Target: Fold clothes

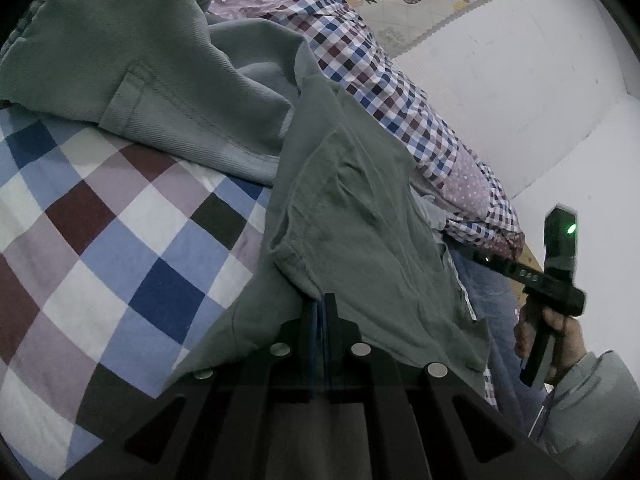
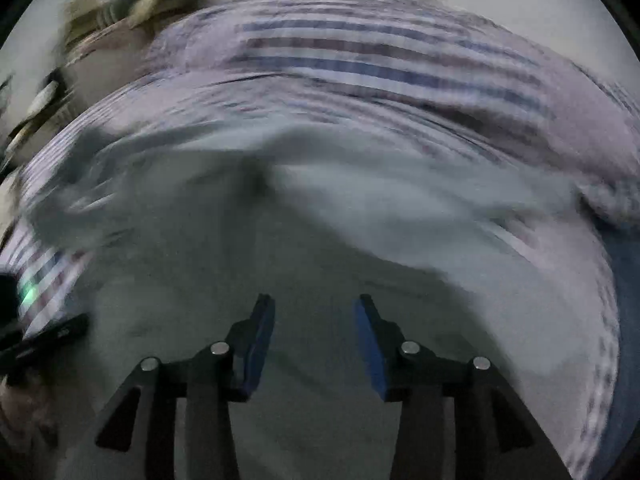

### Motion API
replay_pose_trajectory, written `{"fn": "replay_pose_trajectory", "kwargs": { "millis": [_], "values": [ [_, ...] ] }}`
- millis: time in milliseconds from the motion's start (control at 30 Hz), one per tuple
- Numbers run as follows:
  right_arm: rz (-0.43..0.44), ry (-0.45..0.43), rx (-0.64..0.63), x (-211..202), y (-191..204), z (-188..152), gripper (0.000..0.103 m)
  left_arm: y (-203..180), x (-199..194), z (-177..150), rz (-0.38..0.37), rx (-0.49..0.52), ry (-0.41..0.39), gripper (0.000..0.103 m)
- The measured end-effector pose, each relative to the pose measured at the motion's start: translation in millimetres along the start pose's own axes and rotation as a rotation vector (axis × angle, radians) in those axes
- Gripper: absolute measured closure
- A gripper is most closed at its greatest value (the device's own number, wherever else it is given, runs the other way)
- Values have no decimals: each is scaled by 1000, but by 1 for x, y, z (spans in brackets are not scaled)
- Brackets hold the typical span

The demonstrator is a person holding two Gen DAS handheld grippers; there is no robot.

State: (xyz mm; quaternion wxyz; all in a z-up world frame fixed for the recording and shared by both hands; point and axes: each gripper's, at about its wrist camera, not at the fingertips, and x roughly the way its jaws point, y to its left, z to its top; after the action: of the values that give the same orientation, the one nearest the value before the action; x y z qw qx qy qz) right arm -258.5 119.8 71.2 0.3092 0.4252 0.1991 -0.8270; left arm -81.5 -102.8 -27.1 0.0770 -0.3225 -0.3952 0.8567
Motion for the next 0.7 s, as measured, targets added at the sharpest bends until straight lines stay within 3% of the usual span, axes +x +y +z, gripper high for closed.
{"fn": "replay_pose_trajectory", "kwargs": {
  "millis": [167, 400, 433, 500, 700],
  "values": [
    [64, 12, -185, 37, 79, 34, 58, 1, 0, 0, -2, -8, -2, 101],
    [38, 75, -327, 81, 123, 55, 58, 0, 2, 0, -5, -17, -2, 101],
    [42, 79, -344, 81, 126, 56, 66, 0, 2, 1, -5, -19, -2, 101],
    [41, 75, -384, 78, 135, 59, 99, 0, 3, 1, -7, -22, 0, 101],
    [-17, 13, -470, 64, 162, 72, 103, 0, 4, 3, -6, -29, 3, 101]
  ]
}}
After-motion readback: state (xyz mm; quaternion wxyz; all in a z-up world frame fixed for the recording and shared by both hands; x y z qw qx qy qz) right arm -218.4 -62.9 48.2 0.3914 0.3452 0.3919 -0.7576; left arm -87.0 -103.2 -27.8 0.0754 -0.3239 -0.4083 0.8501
